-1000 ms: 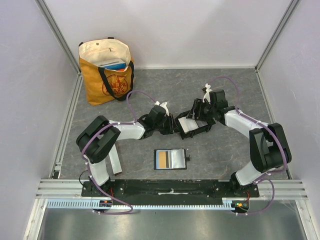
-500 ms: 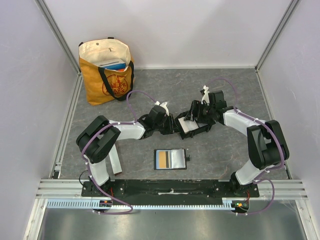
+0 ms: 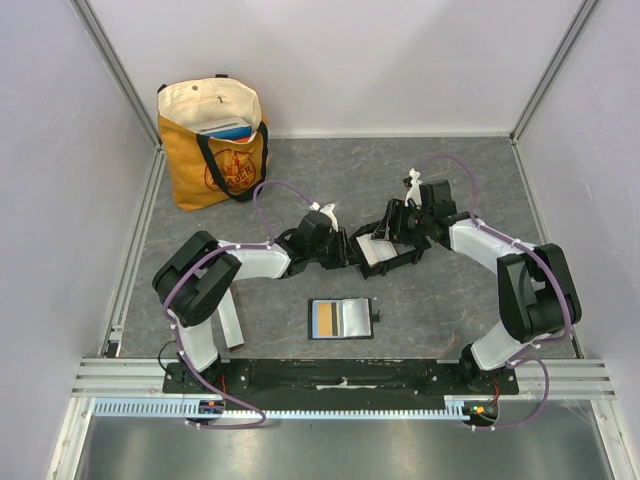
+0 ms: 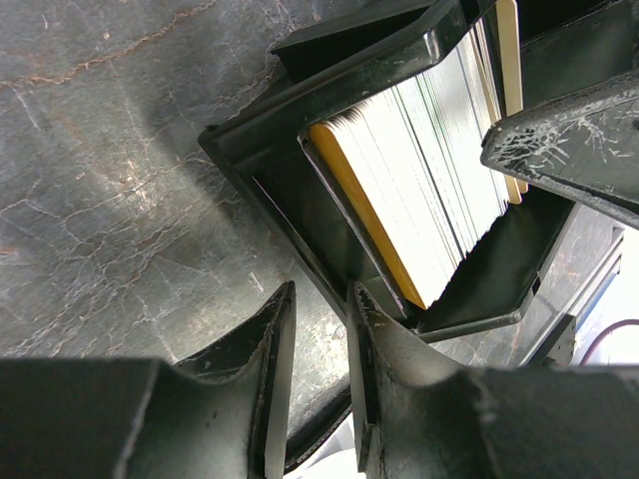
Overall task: Put the credit cards into the card holder
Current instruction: Pick up the credit card from the storage box.
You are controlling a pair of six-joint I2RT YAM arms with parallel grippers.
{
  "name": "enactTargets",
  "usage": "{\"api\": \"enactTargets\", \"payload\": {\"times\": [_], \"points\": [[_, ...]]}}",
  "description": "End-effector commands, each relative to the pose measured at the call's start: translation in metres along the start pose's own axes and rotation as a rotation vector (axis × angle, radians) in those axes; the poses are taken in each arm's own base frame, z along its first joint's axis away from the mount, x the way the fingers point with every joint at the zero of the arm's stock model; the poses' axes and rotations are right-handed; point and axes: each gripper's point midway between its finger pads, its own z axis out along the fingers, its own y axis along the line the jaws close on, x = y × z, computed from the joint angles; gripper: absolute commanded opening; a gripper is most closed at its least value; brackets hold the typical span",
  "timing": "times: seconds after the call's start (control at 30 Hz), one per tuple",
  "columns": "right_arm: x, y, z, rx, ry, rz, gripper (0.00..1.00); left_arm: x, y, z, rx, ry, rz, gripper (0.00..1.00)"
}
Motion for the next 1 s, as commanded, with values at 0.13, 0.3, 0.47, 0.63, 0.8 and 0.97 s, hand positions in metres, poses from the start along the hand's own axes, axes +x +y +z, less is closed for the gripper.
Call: {"api": "enactTargets", "payload": {"times": [0.13,0.3,0.47,0.63,0.8,0.97], "points": [[-0.018,0.009,-0.013,-0.006,-0.061,-0.03,0.6,-0.013,-0.013,0.003,0.046,-0.027,0.007,0.33],[-0.02,0.009,-0.015,-0.005,-0.067,-0.026,0.51,-0.013,-0.013,0.003,0.047,-0.026,0.007,0.32],[-0.02,0.006,-0.017,-0.002,-0.069,-0.02,0.42,-0.013,-0.013,0.003,0.047,-0.026,0.006,0.32],[-0.023,0.004,-0.019,0.008,-0.078,-0.021,0.32,-0.013,-0.013,0.003,0.047,-0.026,0.006,0.32],[-0.027,-0.004,-0.022,0.045,-0.094,-0.026,0.22,-0.012,-0.013,0.004,0.05,-0.021,0.006,0.32],[-0.032,-0.014,-0.025,0.114,-0.105,-0.051,0.1,-0.012,-0.014,0.004,0.051,-0.019,0.005,0.32]]}}
